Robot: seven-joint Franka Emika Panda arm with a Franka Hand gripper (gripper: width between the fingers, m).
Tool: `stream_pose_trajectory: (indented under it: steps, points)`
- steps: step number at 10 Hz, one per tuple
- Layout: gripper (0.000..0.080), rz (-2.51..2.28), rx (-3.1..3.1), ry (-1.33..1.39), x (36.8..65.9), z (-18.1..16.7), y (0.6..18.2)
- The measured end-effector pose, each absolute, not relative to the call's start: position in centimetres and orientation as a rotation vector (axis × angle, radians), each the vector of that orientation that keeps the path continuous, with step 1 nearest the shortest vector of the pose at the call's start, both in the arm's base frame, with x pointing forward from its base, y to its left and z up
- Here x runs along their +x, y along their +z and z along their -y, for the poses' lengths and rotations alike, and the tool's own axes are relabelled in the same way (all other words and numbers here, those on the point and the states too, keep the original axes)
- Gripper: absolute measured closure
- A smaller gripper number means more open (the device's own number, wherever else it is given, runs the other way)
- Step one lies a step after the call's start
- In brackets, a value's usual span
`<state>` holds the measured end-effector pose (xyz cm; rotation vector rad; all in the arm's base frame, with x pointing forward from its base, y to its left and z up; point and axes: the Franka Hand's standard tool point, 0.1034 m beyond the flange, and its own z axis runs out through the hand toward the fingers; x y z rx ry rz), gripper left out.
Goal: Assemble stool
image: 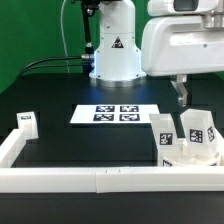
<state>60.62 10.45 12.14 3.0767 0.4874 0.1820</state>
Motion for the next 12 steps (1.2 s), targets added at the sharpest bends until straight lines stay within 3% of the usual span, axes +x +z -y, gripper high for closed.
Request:
stream_pose_trajectory:
  steps: [2, 5, 8, 11, 12]
  points:
    - [0.0151, -0.851, 2.949, 0.157, 60.6, -10.0, 12.0]
    - [0.0151, -1.264, 2.751, 0.086, 60.5, -9.9, 10.2]
    - [0.0151, -1.399, 2.659, 0.092, 60.4, -9.5, 8.7]
    - [0.0174, -1.331, 2.692, 0.096, 60.5, -9.2, 8.7]
    - [0.0351, -1.267, 2.725, 0.101, 60.4, -9.2, 8.7]
